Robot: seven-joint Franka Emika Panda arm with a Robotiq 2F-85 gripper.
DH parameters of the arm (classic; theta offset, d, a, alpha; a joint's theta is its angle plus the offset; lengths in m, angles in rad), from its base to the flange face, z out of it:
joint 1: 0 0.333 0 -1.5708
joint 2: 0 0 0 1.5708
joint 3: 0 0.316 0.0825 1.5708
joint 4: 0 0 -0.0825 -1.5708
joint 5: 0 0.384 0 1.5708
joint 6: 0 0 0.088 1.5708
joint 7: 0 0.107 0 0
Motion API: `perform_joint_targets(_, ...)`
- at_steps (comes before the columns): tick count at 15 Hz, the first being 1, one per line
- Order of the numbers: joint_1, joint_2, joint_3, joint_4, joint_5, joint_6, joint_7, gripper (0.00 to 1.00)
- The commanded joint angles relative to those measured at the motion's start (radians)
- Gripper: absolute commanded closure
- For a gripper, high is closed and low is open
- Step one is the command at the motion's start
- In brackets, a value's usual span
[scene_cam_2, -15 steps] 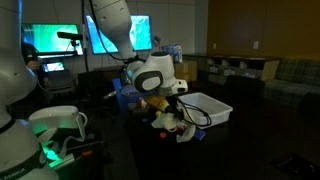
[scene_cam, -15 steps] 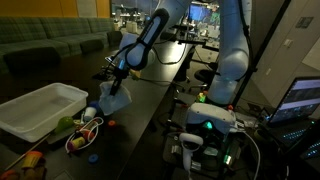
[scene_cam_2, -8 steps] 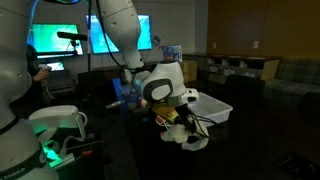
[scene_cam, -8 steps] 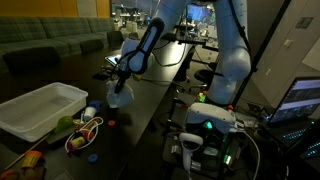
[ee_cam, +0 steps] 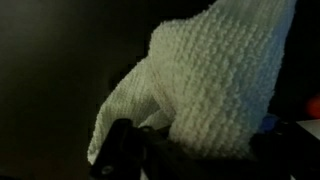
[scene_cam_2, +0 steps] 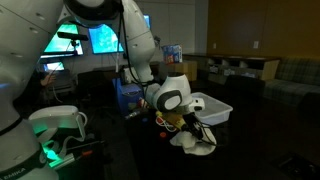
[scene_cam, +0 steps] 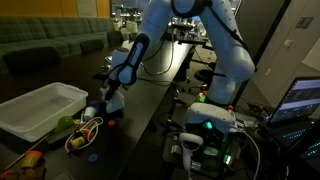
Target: Use the cloth to push the objects on the table to the left, then put it in the box
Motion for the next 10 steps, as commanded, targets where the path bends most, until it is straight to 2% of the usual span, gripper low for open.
perform_joint_targets(1, 0.04, 0.103, -0.037, 0.131, -0.009, 0.016, 0.056, 0.99)
perform_joint_targets(6, 0.049, 0.198, -0.05, 0.253, -0.003, 0.009, 0.085, 0.99)
perform_joint_targets(10, 0.052, 0.239, -0.033, 0.297, -0.004, 0.009, 0.085, 0.99)
